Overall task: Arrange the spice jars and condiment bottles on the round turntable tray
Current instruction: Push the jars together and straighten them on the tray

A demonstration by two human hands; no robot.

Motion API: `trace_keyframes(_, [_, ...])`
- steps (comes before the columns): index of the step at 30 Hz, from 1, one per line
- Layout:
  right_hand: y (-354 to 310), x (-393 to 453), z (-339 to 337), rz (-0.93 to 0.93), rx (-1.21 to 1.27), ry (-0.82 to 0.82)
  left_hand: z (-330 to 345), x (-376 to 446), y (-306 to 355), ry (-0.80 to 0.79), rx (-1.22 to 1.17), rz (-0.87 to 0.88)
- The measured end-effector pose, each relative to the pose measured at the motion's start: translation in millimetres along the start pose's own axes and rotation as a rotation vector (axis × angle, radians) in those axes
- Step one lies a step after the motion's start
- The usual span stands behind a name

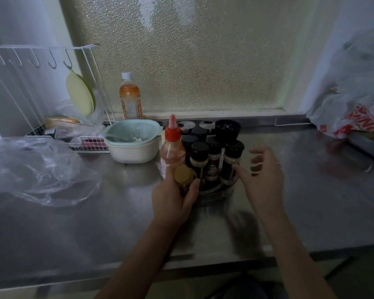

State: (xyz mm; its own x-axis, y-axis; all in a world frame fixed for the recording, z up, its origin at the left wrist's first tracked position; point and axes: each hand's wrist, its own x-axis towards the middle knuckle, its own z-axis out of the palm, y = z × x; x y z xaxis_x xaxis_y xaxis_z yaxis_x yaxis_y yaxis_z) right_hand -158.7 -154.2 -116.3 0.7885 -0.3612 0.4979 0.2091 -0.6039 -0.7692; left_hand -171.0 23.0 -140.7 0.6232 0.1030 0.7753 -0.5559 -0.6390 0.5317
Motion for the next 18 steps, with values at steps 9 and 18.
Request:
trace_keyframes(9, [23.3, 10.2, 25.1, 0.040, -0.219, -0.196, 3.0, -0.6, 1.4, -0.055, 0.040, 0.068])
trace_keyframes(18, [20.9, -1.0, 24.0, 0.010, -0.207, -0.238, 5.1, -2.1, -0.2, -0.050, 0.004, 0.031])
